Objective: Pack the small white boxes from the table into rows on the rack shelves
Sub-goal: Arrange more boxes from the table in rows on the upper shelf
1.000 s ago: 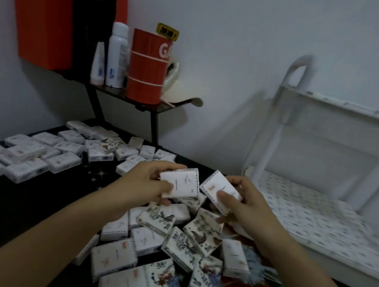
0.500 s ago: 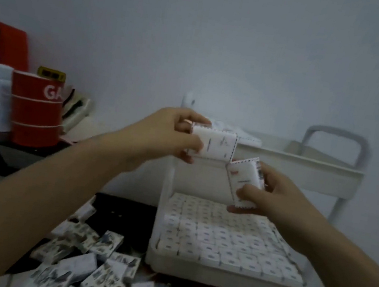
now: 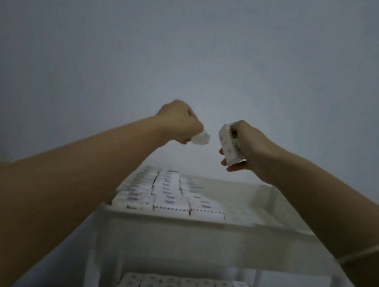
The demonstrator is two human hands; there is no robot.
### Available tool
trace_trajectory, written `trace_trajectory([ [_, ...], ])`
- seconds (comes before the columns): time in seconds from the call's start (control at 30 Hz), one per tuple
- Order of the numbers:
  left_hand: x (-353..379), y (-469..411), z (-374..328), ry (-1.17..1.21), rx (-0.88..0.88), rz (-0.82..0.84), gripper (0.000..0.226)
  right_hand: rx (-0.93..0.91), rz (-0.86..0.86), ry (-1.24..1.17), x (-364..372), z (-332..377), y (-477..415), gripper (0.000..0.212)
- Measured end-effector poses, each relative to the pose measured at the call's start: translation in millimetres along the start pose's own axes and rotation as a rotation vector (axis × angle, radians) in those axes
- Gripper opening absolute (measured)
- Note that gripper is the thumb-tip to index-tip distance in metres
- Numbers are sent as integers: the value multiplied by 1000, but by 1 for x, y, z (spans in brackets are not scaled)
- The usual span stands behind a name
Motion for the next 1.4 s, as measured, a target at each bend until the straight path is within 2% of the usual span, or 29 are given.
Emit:
trace_trajectory([
  [0.07, 16, -24, 11, -163, -21, -1, 41, 60, -23, 62, 2, -7, -27, 34],
  [0.1, 19, -31, 9, -286, 25, -38, 43, 92, -12, 102, 5, -10, -38, 32],
  [0.17, 34, -41, 0, -538, 168, -44, 32, 121, 15, 137, 11, -14, -57, 28],
  [0.23, 59, -46, 2, -689, 229, 122, 20, 117, -29, 126, 10, -17, -74, 40],
  [0.27, 71, -46, 8, -697, 221, 228, 26, 113, -71, 102, 7, -20, -82, 53],
  [0.33, 84, -46, 20, -658, 180, 362, 57, 75, -155, 59, 0, -24, -93, 69],
  [0.37, 86, -46, 25, -651, 152, 377, 70, 33, -190, 82, -2, -26, -97, 66],
  [0.43, 88, -47, 35, -623, 96, 394, 79, -68, -247, 391, -5, -25, -102, 52],
  [0.5, 94, -43, 39, -596, 75, 429, 70, -124, -285, 706, -4, -22, -103, 56],
  [0.57, 99, -39, 40, -644, 94, 457, 52, -143, -299, 778, -2, -21, -104, 56],
  [0.7, 101, -34, 51, -800, 83, 497, 36, -159, -169, 728, 14, -30, -105, 42],
  [0.8, 102, -30, 53, -792, 63, 530, 33, -106, -22, 603, 29, -47, -107, 29],
  [0.87, 102, -27, 54, -765, 42, 552, 31, -109, 16, 563, 35, -50, -108, 24],
  [1.03, 95, -28, 45, -732, 53, 467, 27, -193, -22, 551, 36, -36, -107, 26],
  [1.2, 94, -31, 48, -698, 18, 435, 10, -150, 177, 546, 61, -44, -98, 21],
  [1.3, 84, -33, 50, -698, -15, 366, 19, -140, 275, 527, 77, -45, -91, 31],
  [1.4, 70, -32, 55, -746, -59, 288, 23, -94, 335, 572, 86, -51, -85, 29],
])
Point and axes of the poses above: each hand's wrist, its own y-axis away from the middle knuckle, its own x-axis out of the palm, z = x × y, the point moved 10 cm from there along -y, towards the middle knuckle, and after that the axes turned 1 degree about -z, right-handed, at the moved point
